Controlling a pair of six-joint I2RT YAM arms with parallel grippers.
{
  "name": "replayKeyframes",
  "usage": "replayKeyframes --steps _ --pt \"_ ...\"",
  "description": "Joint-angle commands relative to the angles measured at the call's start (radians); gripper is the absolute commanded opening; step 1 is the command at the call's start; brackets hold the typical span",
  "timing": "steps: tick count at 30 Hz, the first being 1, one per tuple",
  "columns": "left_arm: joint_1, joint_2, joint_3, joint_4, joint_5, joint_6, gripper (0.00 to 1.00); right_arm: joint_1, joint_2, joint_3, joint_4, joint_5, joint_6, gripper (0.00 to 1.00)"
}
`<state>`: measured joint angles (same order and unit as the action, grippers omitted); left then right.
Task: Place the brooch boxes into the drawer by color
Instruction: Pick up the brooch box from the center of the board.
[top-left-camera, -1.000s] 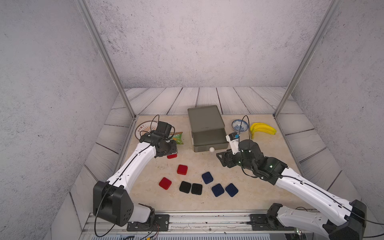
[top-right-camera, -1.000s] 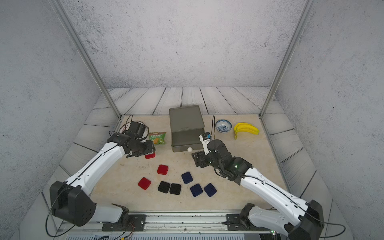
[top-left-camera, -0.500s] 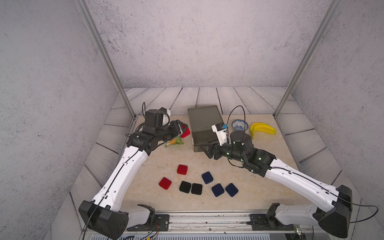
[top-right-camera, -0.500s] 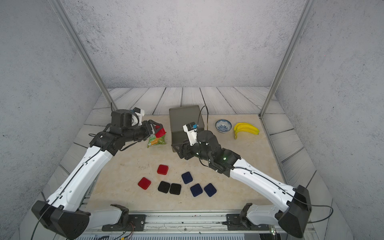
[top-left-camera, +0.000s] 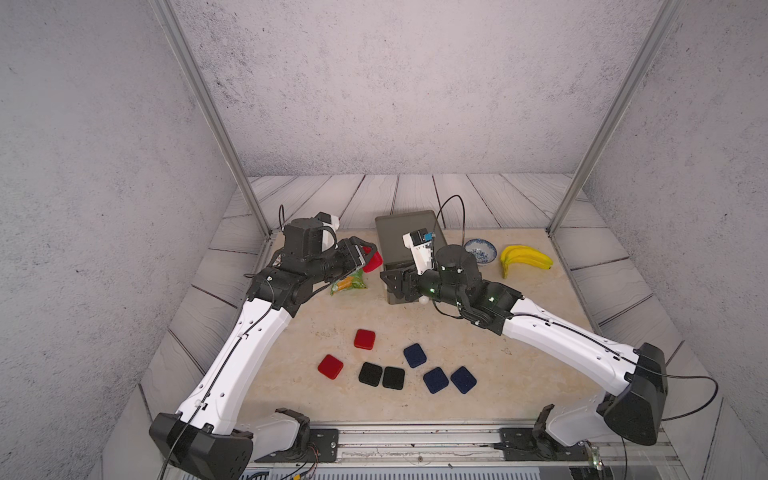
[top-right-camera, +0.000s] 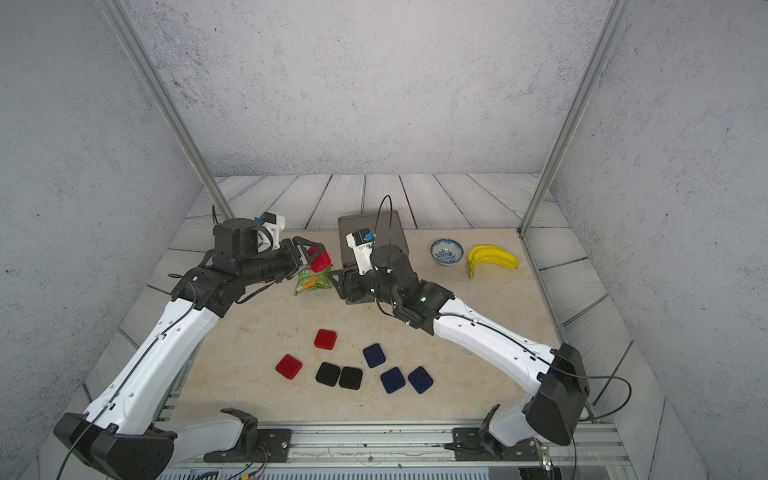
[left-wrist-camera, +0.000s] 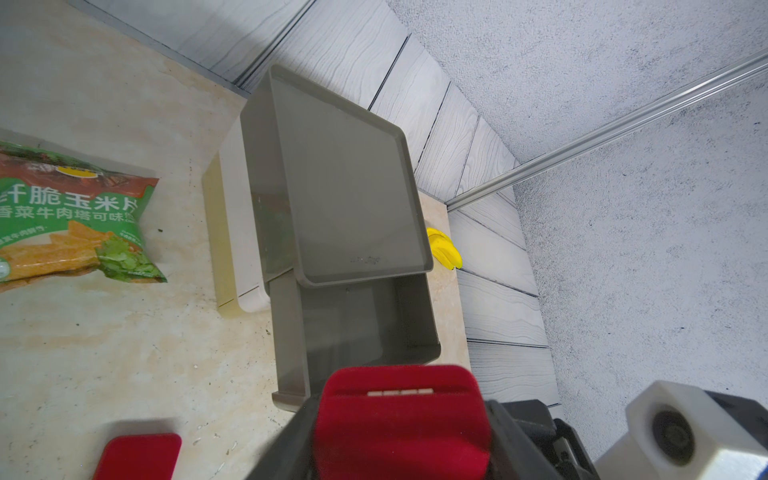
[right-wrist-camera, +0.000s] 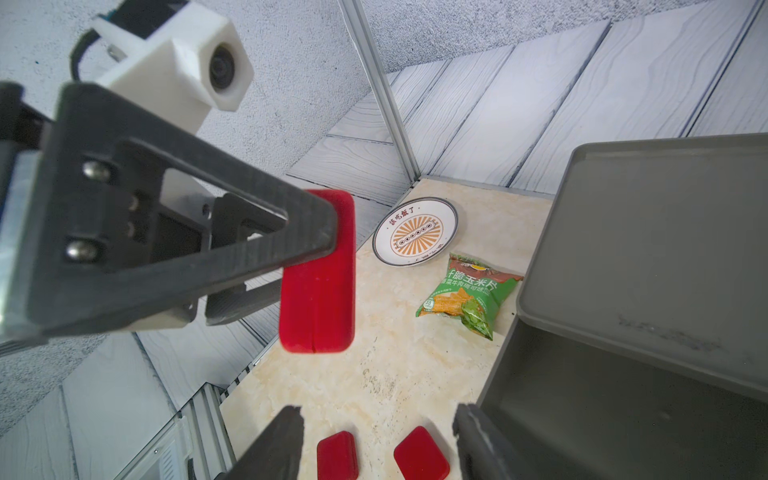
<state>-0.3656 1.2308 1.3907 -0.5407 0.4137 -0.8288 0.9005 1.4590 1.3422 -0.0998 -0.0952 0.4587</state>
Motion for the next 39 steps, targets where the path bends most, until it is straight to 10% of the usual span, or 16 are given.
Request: replayKeyframes --steps 1,17,27,32,39 --pt "-0.012 -0.015 -0.003 0.020 -0.003 0.001 0.42 0.012 0.009 0.050 0.031 0.012 -0.006 0.62" --pt "-0.027 -0.021 -0.005 0.019 0.008 0.005 0.42 0.018 0.078 0.125 0.035 0.018 -0.002 0.49" --pt "-0.029 -0.032 -0.011 0.017 0.023 0.014 0.42 0.017 0.064 0.109 0.054 0.050 -0.005 0.14" --pt "-0.029 -0.040 -0.008 -0.006 0.002 0.044 0.70 0.014 0.023 0.080 0.017 0.077 -0.012 0.13" --pt "0.010 -0.048 0.052 -0.204 -0.200 0.221 0.81 -0.162 -0.092 -0.011 -0.147 -0.036 0.045 0.12"
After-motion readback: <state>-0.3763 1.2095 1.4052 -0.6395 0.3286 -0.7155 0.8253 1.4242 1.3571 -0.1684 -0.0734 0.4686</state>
